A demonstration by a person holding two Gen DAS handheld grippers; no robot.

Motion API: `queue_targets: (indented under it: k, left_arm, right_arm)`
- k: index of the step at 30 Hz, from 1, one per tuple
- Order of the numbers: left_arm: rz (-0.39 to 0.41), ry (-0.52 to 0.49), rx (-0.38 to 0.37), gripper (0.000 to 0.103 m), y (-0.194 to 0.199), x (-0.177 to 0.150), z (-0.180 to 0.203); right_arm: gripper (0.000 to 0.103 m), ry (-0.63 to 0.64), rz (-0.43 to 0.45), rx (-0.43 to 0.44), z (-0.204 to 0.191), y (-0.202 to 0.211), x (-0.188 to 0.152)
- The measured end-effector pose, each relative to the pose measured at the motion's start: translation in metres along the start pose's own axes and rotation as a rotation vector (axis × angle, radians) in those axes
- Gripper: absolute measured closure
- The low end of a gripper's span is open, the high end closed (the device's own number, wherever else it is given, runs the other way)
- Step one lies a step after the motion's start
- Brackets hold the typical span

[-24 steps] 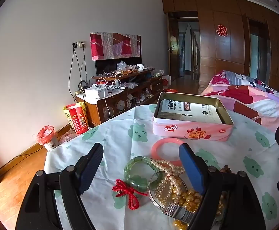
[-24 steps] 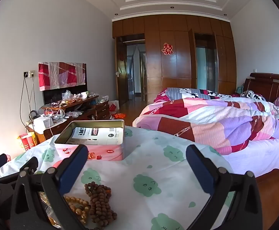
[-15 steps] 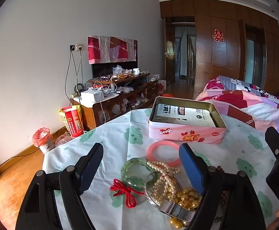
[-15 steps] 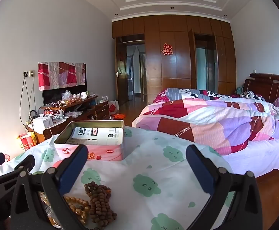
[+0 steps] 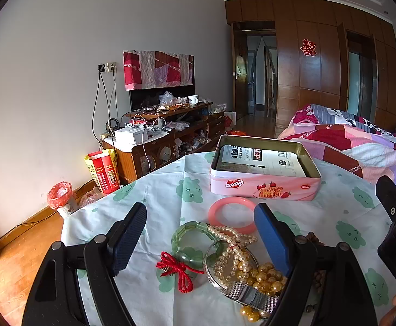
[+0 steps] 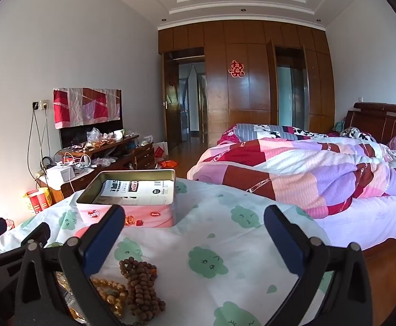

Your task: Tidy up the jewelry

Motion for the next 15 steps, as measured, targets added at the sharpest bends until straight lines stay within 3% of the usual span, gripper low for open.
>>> queue_targets:
  k: [15]
  left_arm:
    - [0.000,0.001,0.000,0.022,-0.0005,-0.0005,-0.0012]
  right_arm:
    - [0.000,-0.001,-0.002,0.000,0.0003,0.0000,-0.0002]
Point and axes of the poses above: each gripper's, at about its wrist camera, not at the fingertips, and y roughly against the way its jaws point, z to its right, x to its top, the point moved 2 cm from there along -y, roughly the way its jaws point, and after that the axes turned 13 degrees about -z, right-handed, at the moved point
